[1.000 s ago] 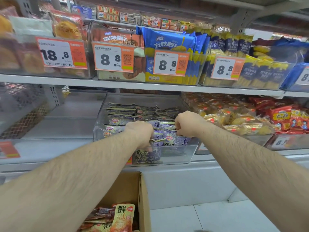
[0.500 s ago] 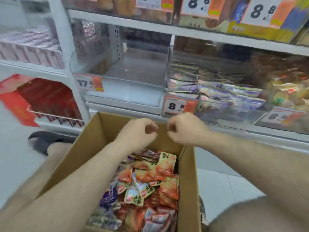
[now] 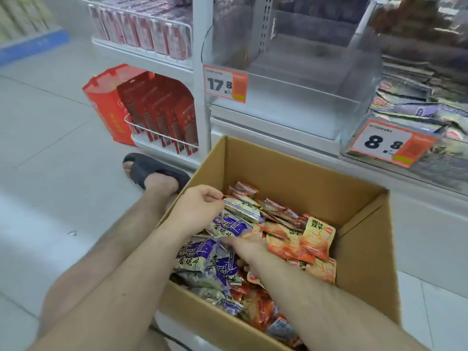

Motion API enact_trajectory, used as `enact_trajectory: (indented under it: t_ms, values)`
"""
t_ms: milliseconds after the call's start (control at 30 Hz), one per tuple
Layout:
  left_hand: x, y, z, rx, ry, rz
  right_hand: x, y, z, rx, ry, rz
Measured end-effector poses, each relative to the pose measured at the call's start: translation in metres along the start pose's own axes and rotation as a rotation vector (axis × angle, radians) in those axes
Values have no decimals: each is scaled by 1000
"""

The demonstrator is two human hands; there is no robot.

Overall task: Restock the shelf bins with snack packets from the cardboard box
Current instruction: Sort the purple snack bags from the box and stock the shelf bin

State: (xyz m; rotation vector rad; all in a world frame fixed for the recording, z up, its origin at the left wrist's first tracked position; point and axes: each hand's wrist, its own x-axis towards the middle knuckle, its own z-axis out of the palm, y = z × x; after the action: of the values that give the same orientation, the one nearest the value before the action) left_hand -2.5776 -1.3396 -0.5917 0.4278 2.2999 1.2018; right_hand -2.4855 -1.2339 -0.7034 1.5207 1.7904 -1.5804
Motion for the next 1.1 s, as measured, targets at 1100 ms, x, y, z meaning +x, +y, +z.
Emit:
enact_trajectory:
  t_ms: [1100]
  values:
    - [-22, 7, -7, -321, -245, -286, -84, -47, -77, 174, 116, -298]
